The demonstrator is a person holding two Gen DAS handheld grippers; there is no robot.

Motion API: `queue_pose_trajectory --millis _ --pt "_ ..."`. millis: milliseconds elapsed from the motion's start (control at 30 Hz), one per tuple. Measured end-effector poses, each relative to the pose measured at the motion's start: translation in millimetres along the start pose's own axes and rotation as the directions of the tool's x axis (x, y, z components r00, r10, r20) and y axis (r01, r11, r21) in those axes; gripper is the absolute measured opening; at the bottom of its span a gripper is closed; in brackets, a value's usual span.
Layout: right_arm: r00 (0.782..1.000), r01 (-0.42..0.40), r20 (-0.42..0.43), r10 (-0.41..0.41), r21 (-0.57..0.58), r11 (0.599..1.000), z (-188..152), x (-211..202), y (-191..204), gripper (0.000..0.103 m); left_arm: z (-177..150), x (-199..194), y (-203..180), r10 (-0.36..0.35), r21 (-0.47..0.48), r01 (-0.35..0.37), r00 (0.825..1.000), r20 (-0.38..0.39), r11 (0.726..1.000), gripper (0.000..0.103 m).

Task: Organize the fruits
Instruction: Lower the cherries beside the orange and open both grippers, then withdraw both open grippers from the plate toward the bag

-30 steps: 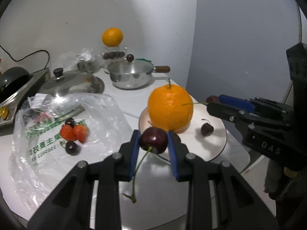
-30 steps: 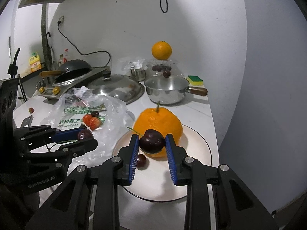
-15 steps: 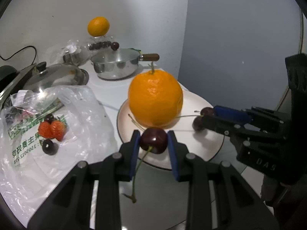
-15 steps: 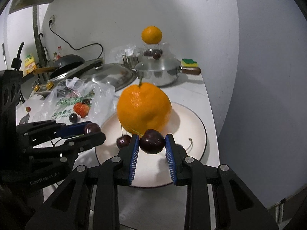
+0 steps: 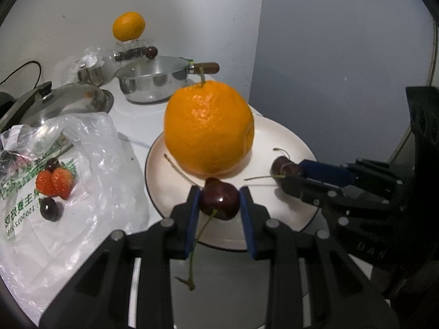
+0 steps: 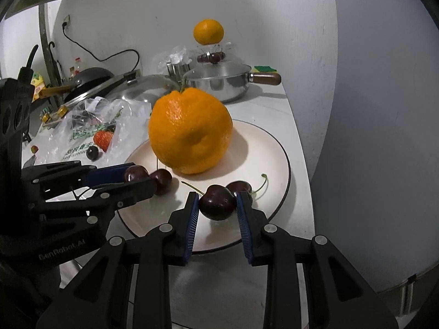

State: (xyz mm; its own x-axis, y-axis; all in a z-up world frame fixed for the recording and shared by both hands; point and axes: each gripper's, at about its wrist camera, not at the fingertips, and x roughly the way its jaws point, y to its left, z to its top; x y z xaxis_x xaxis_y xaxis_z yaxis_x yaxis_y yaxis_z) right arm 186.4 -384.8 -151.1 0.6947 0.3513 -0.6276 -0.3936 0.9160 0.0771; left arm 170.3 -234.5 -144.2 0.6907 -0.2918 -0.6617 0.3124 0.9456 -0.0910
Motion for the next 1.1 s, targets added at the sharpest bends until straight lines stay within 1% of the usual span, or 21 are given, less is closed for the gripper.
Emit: queue_pose_trajectory --millis 267,500,967,1000,1033,1067,1100 --pt "1.0 0.008 -0.005 -0.008 -0.011 1.0 -1 2 1 0.03 0 3 1 -0.01 -0.001 0.01 1.0 -0.011 1.0 0.03" --pt "1.0 0.023 -0.01 -0.024 -0.016 1.0 0 1 4 0.03 0 0 1 -0.005 -0.001 0.005 1.0 -0.008 1.0 0.031" --pt "0.998 0.053 -0.013 -0.053 -0.028 0.998 1 -5 13 0.031 -2 -18 7 -0.005 -0.006 0.005 1.0 0.026 1.0 0.037" --pt "0.998 0.054 -0.013 -0.054 -0.028 0.998 2 -6 14 0.032 -3 -19 8 -0.005 -0.008 0.005 1.0 0.029 1.0 0.043" --pt "0.998 0.054 -0.011 -0.054 -0.026 0.998 2 -6 14 0.035 -3 -21 9 -0.005 -0.012 0.006 0.999 0.033 1.0 0.055" --pt "0.998 0.055 -0.008 -0.055 -0.025 0.998 3 -7 15 0.041 -3 -22 10 -0.008 -0.018 0.008 0.999 0.039 1.0 0.057" --pt "0.998 0.057 -0.006 -0.057 -0.026 0.998 3 -8 15 0.041 -3 -24 12 -0.01 -0.024 0.011 0.999 0.045 1.0 0.058"
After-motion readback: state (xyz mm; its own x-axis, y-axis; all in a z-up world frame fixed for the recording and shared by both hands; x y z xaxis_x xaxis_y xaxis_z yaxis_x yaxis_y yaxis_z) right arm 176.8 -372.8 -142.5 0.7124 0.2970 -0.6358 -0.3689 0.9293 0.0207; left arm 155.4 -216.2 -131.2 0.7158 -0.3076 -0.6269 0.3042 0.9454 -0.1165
